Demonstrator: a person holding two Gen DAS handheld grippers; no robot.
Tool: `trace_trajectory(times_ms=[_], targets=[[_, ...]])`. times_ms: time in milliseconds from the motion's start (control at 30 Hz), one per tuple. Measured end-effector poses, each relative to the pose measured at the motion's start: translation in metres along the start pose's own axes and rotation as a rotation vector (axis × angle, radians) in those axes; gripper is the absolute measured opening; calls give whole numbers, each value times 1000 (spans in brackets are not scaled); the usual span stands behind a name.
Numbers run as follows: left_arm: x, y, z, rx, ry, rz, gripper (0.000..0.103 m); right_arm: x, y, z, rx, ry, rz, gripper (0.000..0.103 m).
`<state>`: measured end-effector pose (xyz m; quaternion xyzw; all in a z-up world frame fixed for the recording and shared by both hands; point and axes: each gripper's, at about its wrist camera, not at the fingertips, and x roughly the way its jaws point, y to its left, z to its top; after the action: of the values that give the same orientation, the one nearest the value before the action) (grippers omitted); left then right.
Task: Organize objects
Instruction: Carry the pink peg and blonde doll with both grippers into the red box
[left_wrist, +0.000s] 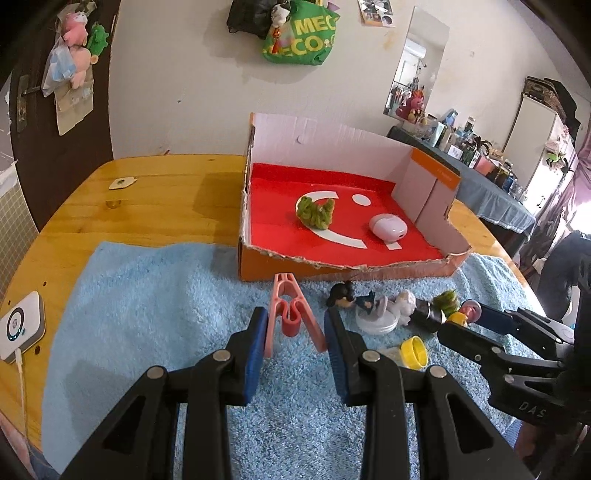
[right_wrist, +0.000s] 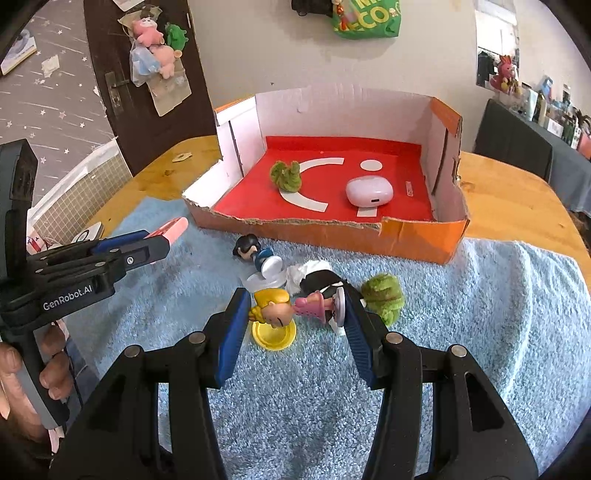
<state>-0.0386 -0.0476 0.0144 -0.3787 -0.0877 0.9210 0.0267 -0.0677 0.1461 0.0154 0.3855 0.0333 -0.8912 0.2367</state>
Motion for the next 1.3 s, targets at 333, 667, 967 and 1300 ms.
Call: trace_trajectory(times_ms=[333, 667, 967, 1300], targets=[[2, -7, 11, 9, -10, -11, 33, -2, -4, 11, -3, -17, 2, 49], [10, -13, 29, 13, -7, -28, 33, -3, -9, 25, -5, -26, -3, 49], [19, -15, 46, 21, 2, -32, 33, 1, -17, 44, 0, -29, -6, 49], [42, -18, 61, 26, 33, -39, 33, 16, -28, 62, 2, -13, -14, 49]])
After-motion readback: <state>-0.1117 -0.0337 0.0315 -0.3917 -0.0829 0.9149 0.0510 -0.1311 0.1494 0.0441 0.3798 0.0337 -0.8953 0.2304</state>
